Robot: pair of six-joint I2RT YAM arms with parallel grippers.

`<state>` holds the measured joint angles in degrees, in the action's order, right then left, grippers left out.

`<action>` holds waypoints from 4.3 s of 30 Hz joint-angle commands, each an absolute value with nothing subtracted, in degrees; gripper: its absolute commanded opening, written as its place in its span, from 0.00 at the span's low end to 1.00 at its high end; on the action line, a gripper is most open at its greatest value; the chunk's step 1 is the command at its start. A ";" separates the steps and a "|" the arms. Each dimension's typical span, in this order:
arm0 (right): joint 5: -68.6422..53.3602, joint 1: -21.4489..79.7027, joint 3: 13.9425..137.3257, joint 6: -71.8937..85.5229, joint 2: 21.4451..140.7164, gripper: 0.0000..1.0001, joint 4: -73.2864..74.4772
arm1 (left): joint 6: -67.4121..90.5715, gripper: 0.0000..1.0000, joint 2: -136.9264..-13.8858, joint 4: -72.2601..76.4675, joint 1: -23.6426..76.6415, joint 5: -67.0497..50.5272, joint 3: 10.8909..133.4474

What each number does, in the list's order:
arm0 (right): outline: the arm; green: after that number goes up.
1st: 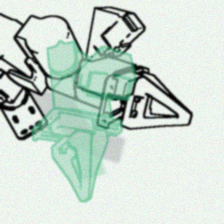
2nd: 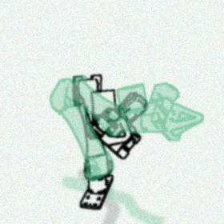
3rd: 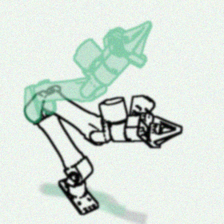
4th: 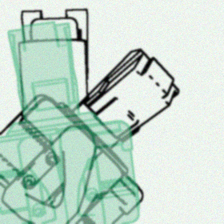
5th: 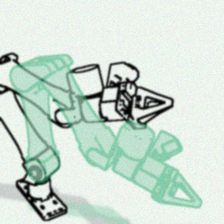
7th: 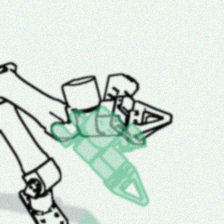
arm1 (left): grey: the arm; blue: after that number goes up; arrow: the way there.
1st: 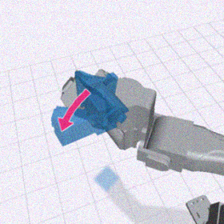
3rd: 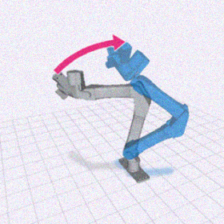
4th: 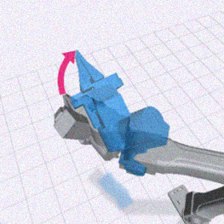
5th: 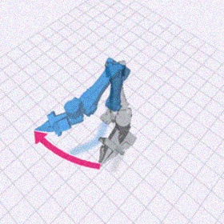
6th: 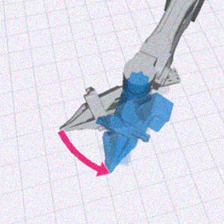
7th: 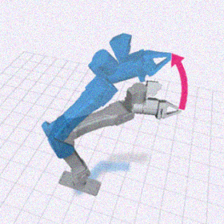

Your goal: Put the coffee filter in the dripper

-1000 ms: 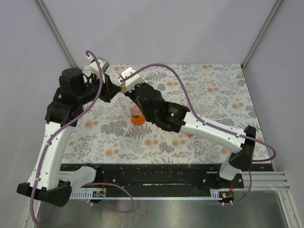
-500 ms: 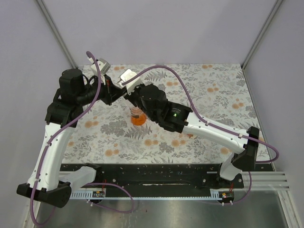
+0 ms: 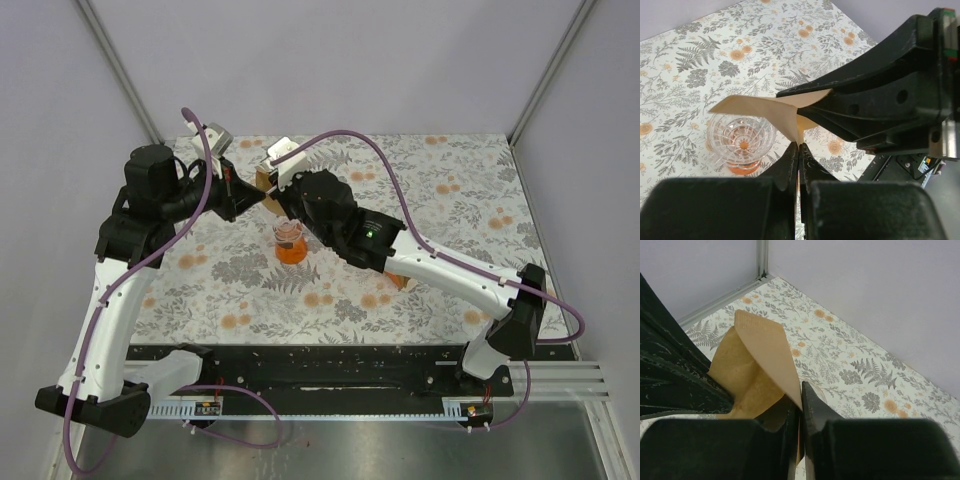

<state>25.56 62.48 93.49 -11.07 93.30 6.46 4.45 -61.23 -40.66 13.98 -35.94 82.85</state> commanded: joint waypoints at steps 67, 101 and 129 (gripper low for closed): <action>43.32 64.51 106.71 -7.99 104.77 0.00 6.07 | 12.75 0.31 -66.36 -22.59 15.29 -16.88 77.17; 42.29 59.94 97.74 -10.28 96.95 0.00 2.90 | -2.64 0.00 -62.75 -24.96 15.21 -10.36 75.06; 34.18 57.83 97.74 -10.20 96.86 0.00 5.71 | -4.92 0.00 -62.23 -27.95 15.03 -12.40 75.68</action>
